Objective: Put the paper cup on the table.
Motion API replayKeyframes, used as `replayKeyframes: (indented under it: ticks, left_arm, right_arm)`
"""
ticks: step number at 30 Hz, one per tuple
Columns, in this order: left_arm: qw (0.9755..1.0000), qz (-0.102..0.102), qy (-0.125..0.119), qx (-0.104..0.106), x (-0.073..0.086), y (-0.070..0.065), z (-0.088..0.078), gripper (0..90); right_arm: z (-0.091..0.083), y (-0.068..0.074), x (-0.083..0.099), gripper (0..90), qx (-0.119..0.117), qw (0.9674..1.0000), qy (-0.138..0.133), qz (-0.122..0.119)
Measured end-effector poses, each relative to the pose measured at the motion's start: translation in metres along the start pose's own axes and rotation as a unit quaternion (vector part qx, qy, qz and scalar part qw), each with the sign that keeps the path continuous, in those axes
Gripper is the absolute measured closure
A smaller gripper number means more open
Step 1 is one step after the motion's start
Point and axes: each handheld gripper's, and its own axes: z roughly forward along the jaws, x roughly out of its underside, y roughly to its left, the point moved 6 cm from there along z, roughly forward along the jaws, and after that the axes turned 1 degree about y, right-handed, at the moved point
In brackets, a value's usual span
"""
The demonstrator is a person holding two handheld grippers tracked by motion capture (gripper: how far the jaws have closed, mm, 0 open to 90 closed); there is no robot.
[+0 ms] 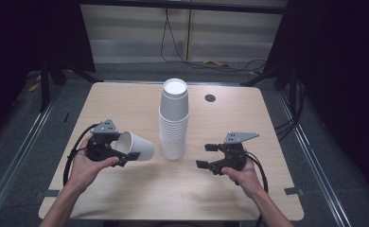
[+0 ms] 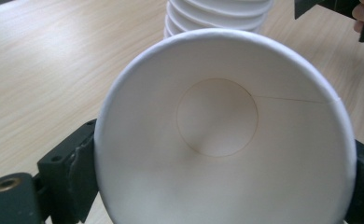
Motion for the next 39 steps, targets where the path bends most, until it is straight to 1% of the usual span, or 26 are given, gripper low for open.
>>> replayKeyframes:
  ticks: [2, 4, 5, 6, 7, 8, 10, 11, 13, 14, 15, 16, 18, 20, 22, 26, 27, 28, 29, 30, 32, 33, 34, 35, 36, 39]
  left_arm:
    - [0.9999, -0.004, 0.0, -0.014, 0.0, 0.003, -0.002, 8.1]
    - [0.9998, -0.007, -0.004, -0.017, 0.001, 0.005, -0.004, 8.1]
    - [0.9997, -0.008, -0.004, -0.022, 0.002, 0.007, -0.006, 8.1]
    - [0.9996, -0.012, -0.004, -0.026, 0.002, 0.009, -0.007, 8.0]
    - [0.9996, -0.014, -0.004, -0.026, 0.002, 0.01, -0.008, 8.0]
    - [0.9994, -0.016, -0.002, -0.029, 0.002, 0.012, -0.009, 8.0]
    - [0.9994, -0.019, 0.0, -0.029, 0.001, 0.016, -0.011, 8.0]
    - [0.9993, -0.024, 0.003, -0.027, 0.001, 0.018, -0.011, 8.0]
    - [0.9992, -0.024, 0.009, -0.03, 0.0, 0.022, -0.01, 8.1]
    - [0.9991, -0.024, 0.014, -0.032, 0.0, 0.024, -0.009, 8.1]
    - [0.9988, -0.028, 0.021, -0.034, 0.0, 0.026, -0.007, 8.2]
    - [0.9986, -0.025, 0.03, -0.035, 0.001, 0.029, -0.006, 8.2]
    - [0.9981, -0.035, 0.042, -0.027, 0.001, 0.032, -0.001, 8.2]
    - [0.9973, -0.032, 0.057, -0.032, 0.001, 0.037, 0.003, 8.2]
    - [0.9963, -0.04, 0.067, -0.035, 0.002, 0.042, 0.007, 8.2]
    - [0.9941, -0.047, 0.087, -0.044, 0.002, 0.053, 0.013, 8.2]
    - [0.9937, -0.045, 0.092, -0.046, 0.002, 0.056, 0.014, 8.2]
    - [0.9923, -0.039, 0.105, -0.051, 0.003, 0.058, 0.015, 8.2]
    - [0.991, -0.029, 0.114, -0.064, 0.002, 0.059, 0.015, 8.1]
    - [0.9901, -0.026, 0.121, -0.067, 0.002, 0.059, 0.017, 8.1]
    - [0.9885, -0.022, 0.136, -0.064, 0.002, 0.061, 0.019, 8.1]
    - [0.988, -0.024, 0.138, -0.066, 0.002, 0.063, 0.02, 8.1]
    - [0.9866, -0.025, 0.146, -0.069, 0.002, 0.065, 0.022, 8.1]
    - [0.9858, -0.029, 0.15, -0.07, 0.002, 0.066, 0.024, 8.1]
    - [0.9845, -0.022, 0.159, -0.072, 0.002, 0.066, 0.025, 8.1]
    - [0.9829, -0.019, 0.166, -0.078, 0.001, 0.068, 0.028, 8.1]
  right_arm:
    - [0.0, -0.002, 0.0, 17.8, 0.018, 0.9998, 0.001, 0.0]
    - [0.0, -0.003, 0.001, 18.0, 0.036, 0.9994, 0.004, -0.004]
    - [0.0, -0.002, 0.001, 18.0, 0.047, 0.9989, 0.004, -0.004]
    - [0.0, -0.001, 0.001, 18.0, 0.052, 0.9986, 0.006, -0.008]
    - [-0.001, 0.0, 0.002, 18.0, 0.06, 0.9981, 0.007, -0.012]
    - [-0.002, 0.0, 0.003, 17.8, 0.074, 0.9971, 0.006, -0.015]
    - [-0.004, -0.001, 0.005, 16.9, 0.091, 0.9956, 0.004, -0.022]
    - [-0.006, -0.003, 0.007, 16.2, 0.102, 0.9945, 0.006, -0.02]
    - [-0.007, -0.005, 0.01, 14.3, 0.11, 0.9939, 0.005, -0.011]
    - [-0.008, -0.006, 0.012, 14.6, 0.114, 0.9933, 0.008, -0.011]
    - [-0.008, -0.007, 0.013, 14.6, 0.115, 0.9932, 0.012, -0.008]
    - [-0.008, -0.008, 0.015, 14.4, 0.114, 0.9934, 0.011, -0.007]
    - [-0.008, -0.008, 0.016, 14.4, 0.114, 0.9934, 0.01, -0.003]
    - [-0.007, -0.008, 0.018, 14.4, 0.111, 0.9938, 0.01, -0.001]
    - [-0.006, -0.008, 0.02, 14.4, 0.114, 0.9934, 0.013, -0.004]
    - [-0.007, -0.008, 0.022, 14.6, 0.115, 0.9933, 0.015, -0.001]
    - [-0.007, -0.008, 0.022, 14.7, 0.113, 0.9935, 0.016, 0.0]
    - [-0.008, -0.008, 0.022, 14.7, 0.113, 0.9935, 0.017, 0.0]
    - [-0.008, -0.009, 0.023, 14.6, 0.115, 0.9932, 0.019, 0.0]
    - [-0.008, -0.009, 0.023, 14.7, 0.113, 0.9934, 0.018, 0.002]
    - [-0.007, -0.009, 0.024, 14.6, 0.111, 0.9936, 0.02, 0.005]
    - [-0.007, -0.009, 0.024, 14.6, 0.111, 0.9936, 0.022, 0.006]
    - [-0.007, -0.009, 0.024, 14.6, 0.11, 0.9937, 0.021, 0.006]
    - [-0.006, -0.009, 0.025, 14.6, 0.109, 0.9937, 0.023, 0.007]
    - [-0.005, -0.009, 0.025, 14.7, 0.108, 0.9939, 0.024, 0.005]
    - [-0.005, -0.008, 0.025, 14.8, 0.106, 0.994, 0.026, 0.002]
